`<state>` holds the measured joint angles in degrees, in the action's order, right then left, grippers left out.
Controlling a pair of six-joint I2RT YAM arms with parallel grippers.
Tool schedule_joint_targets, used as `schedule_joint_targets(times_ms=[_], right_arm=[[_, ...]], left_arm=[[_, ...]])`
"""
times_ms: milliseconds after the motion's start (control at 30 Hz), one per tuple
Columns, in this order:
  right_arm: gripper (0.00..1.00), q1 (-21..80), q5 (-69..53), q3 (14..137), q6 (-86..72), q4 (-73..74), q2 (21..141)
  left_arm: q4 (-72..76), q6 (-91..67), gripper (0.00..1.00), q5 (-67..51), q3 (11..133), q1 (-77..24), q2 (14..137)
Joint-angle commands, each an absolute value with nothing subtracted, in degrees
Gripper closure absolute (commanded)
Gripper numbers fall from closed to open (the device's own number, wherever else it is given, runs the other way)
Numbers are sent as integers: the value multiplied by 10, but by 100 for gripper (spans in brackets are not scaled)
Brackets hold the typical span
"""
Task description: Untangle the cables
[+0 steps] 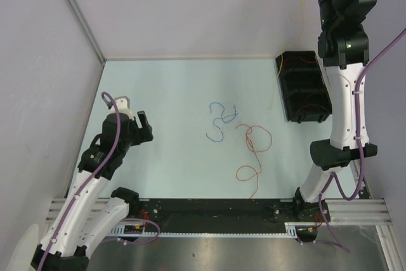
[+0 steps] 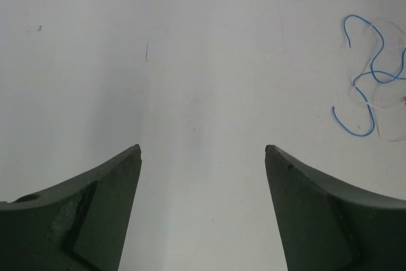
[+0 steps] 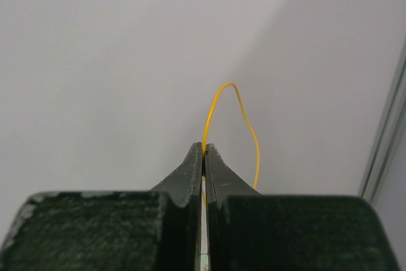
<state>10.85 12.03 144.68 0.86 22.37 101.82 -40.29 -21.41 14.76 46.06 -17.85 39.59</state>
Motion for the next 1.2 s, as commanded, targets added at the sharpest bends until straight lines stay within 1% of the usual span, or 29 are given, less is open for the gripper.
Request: schedule_joint_targets(times_ms=[0,133,333,567,867,1067,1167], right_arm=[[100,85,77,1476,-14,177,1033],[100,64,59,1477,-19,162,1040],[100,5,-18,1469,-40,144,1048],[100,-62,-90,1423,-76,85,1051],[100,-131,-198,1399,-131,19,1095],[100,-155,-246,1400,-149,4,1118],[100,-167,-261,1428,-178,-27,1135]], left_arm=[[-384,-205,17,139,457,-174,395],[-383,-204,17,139,457,-174,396],[-384,-204,18,138,458,-174,403],[-383,-204,19,137,458,-173,414],[-386,-204,19,142,459,-173,420],[-386,-204,19,141,459,-173,425],[-386,-204,20,142,460,-173,427]])
